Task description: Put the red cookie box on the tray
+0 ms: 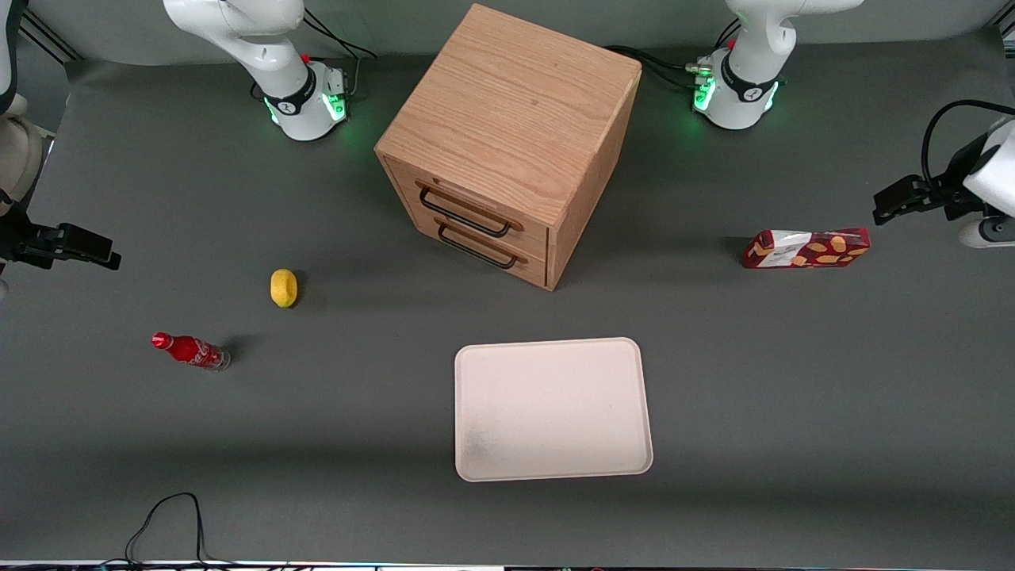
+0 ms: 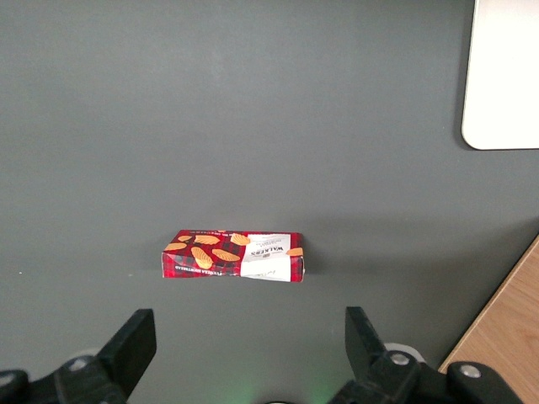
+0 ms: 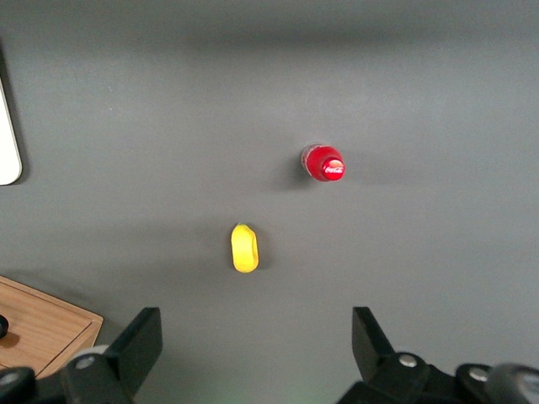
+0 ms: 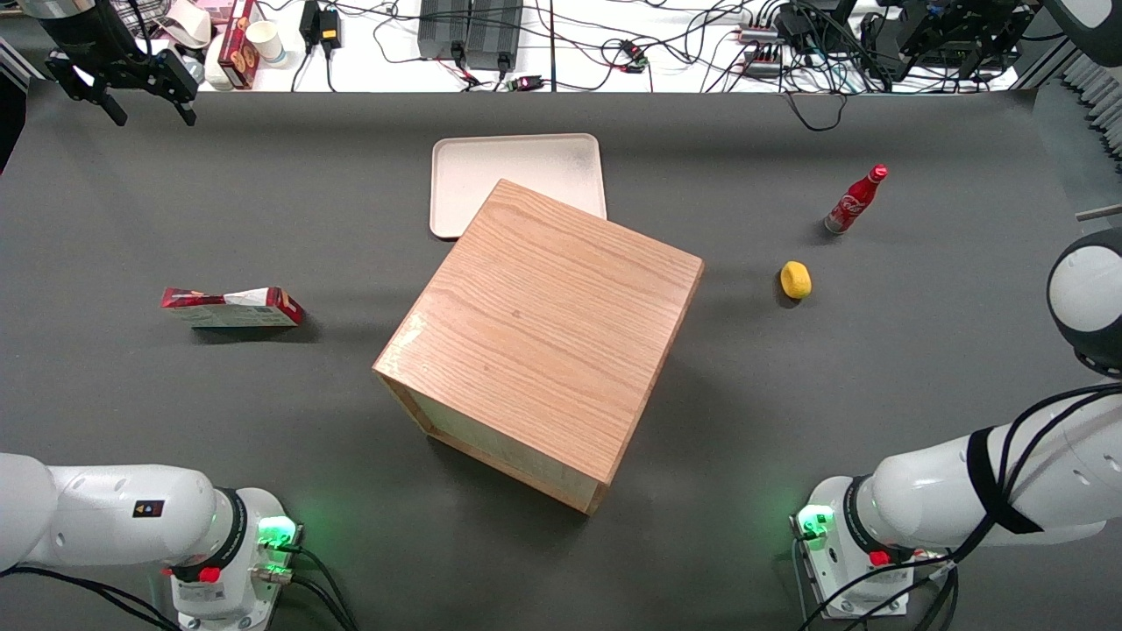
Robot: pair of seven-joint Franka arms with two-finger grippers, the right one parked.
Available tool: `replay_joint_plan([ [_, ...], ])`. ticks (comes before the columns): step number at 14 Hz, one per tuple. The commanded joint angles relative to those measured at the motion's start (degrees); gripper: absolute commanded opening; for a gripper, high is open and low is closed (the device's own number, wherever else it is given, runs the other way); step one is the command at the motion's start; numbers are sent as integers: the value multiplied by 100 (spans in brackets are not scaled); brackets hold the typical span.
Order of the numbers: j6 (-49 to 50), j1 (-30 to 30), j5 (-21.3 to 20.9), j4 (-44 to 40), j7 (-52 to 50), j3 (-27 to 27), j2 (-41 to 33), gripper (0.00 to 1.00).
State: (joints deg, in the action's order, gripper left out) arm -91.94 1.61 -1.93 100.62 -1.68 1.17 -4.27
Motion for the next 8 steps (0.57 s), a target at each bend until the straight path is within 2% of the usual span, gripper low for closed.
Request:
replay_joint_plan([
  [1,255,33,34,-208,-113,103,58,100],
  [8,483,85,34,-288,-140,86,93,100],
])
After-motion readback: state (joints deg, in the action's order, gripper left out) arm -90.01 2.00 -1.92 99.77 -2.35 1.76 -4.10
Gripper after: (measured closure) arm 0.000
